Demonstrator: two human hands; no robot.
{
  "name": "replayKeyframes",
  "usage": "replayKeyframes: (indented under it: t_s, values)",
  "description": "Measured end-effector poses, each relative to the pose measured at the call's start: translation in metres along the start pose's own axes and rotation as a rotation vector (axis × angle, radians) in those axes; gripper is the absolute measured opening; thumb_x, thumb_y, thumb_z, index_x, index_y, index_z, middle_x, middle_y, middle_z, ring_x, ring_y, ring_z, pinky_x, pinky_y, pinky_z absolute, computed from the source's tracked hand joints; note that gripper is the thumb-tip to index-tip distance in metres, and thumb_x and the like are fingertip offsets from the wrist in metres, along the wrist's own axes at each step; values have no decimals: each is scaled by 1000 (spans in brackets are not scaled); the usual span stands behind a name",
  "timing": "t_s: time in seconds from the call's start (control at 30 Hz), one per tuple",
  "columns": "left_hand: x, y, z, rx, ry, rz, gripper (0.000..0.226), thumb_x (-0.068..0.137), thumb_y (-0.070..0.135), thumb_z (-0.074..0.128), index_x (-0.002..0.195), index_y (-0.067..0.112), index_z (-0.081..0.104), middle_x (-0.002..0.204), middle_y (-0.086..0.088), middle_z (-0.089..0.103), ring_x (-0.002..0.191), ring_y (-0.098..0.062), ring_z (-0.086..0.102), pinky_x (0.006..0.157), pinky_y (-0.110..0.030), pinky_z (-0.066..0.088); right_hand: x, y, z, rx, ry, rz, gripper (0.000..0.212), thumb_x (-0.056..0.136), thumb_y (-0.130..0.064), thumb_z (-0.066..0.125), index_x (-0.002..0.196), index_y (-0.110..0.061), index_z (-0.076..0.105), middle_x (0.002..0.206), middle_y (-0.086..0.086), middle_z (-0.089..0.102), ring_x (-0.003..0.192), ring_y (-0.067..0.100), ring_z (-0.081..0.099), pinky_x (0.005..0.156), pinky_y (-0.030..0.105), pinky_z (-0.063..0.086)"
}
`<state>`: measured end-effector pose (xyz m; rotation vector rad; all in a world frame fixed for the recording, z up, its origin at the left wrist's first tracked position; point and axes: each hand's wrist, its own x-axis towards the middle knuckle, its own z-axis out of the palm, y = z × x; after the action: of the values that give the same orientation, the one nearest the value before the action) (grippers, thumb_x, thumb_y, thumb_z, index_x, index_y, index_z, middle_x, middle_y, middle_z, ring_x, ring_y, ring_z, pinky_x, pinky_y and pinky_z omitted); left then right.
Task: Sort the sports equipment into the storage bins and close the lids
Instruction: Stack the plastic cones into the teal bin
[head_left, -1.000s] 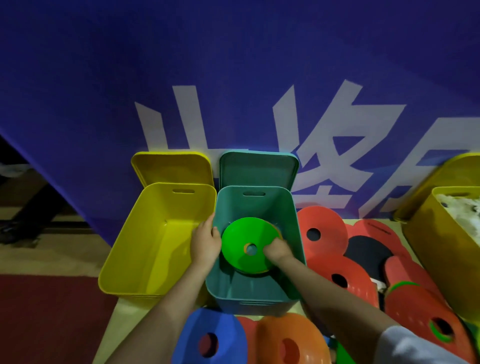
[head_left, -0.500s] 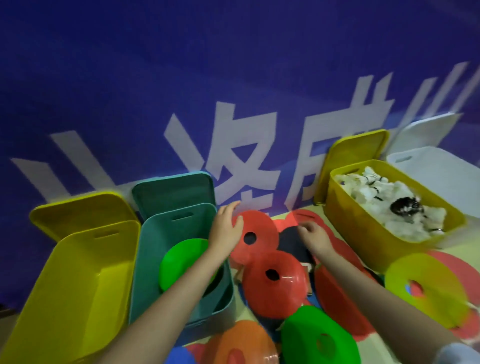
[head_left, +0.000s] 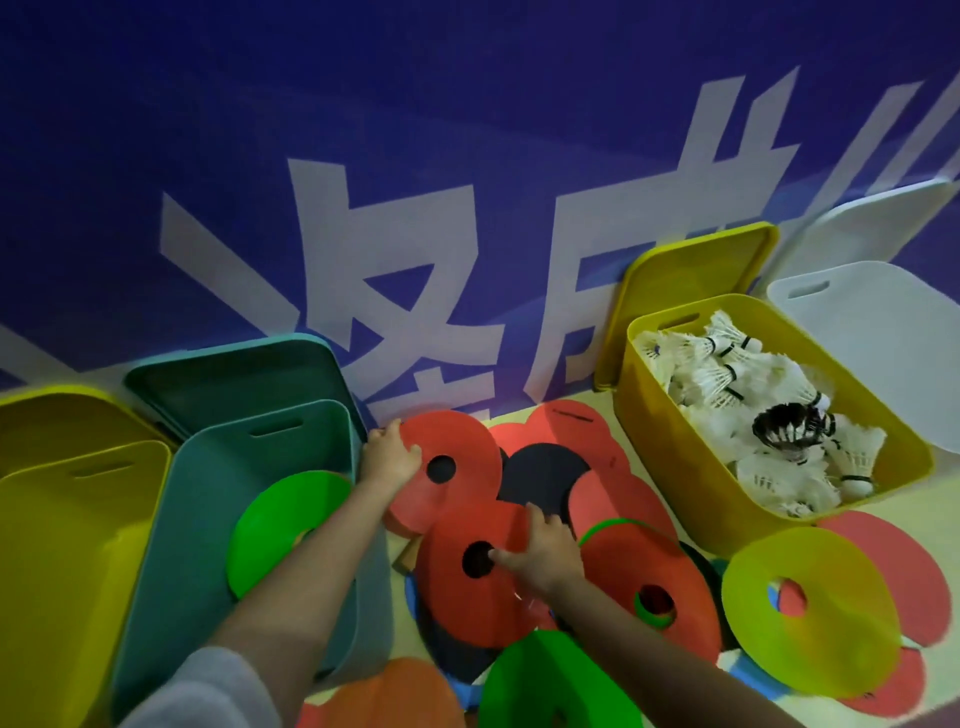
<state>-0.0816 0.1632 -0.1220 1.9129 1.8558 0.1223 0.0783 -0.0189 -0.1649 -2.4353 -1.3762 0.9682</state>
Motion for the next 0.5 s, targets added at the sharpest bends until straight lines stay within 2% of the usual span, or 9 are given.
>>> replayKeyframes:
  t_s: [0.1,0.2,0.27,0.37,0.5]
  values:
    - [17,-5,9,-41,-14,-61,61,88,22,56,143,9,35,136,-26,43,123,-42,46,103,-42,38,13,11,-23,112,-25,-62,97,73,-59,67,149,-23,19,138,9,40,127,29,43,103,39,40]
    - [27,-6,20,-23,-27,-36,60,88,23,58,143,8,36,134,-24,48,121,-40,49,101,-41,41,23,19,-51,207,38,-132,100,71,-57,72,150,-21,21,138,8,38,130,25,40,106,34,36]
    - [30,-7,22,-15,11,11,51,90,17,56,138,10,44,128,-22,54,116,-39,53,95,-40,43,35,23,-72,231,122,-146,104,69,-56,75,150,-16,23,138,11,38,132,27,36,108,32,32]
    - [27,-4,18,-11,118,106,38,90,12,51,127,18,57,116,-15,64,105,-36,60,85,-40,49,54,32,-96,201,201,-94,111,68,-57,76,151,-15,17,148,14,28,139,29,24,111,36,28]
    - [8,11,5,-89,241,295,38,91,11,51,127,21,59,109,-14,62,97,-35,61,82,-41,50,66,40,-96,178,146,10,117,66,-59,76,152,-10,14,151,19,24,141,32,22,113,39,27]
